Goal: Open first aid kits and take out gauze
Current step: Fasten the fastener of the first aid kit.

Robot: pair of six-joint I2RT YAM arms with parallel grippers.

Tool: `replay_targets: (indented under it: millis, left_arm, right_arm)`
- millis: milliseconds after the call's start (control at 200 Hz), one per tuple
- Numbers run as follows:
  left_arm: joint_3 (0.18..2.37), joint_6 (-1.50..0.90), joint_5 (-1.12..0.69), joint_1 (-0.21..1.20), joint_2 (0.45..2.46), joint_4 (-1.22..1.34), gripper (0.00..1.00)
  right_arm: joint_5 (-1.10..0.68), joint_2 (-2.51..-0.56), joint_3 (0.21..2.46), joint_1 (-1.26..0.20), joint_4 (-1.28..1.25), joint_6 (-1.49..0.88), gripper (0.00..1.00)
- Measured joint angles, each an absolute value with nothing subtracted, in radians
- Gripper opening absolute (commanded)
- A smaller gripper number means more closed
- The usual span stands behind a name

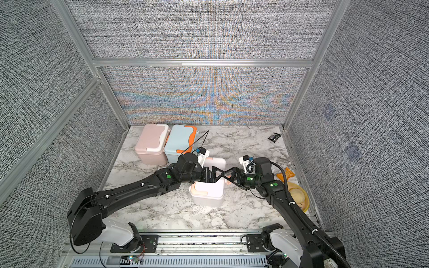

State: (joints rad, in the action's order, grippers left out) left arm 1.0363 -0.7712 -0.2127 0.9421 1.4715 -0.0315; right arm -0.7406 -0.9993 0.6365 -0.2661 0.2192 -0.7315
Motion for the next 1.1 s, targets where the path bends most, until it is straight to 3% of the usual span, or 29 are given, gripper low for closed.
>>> replay_targets:
  millis: [786,1101]
  left_arm:
    - [1.031,-0.778,-0.239,0.942,1.463,-0.017,1.00]
    - [1.007,-0.787,-0.233,0.942,1.439,-0.002,1.00]
  right_arm:
    - [-0.714,-0.979,0.647,-0.300,0.228,-0.779,0.99]
    - [-0.738,-0.976,0.647,-0.307,0.205,-0.783,0.87]
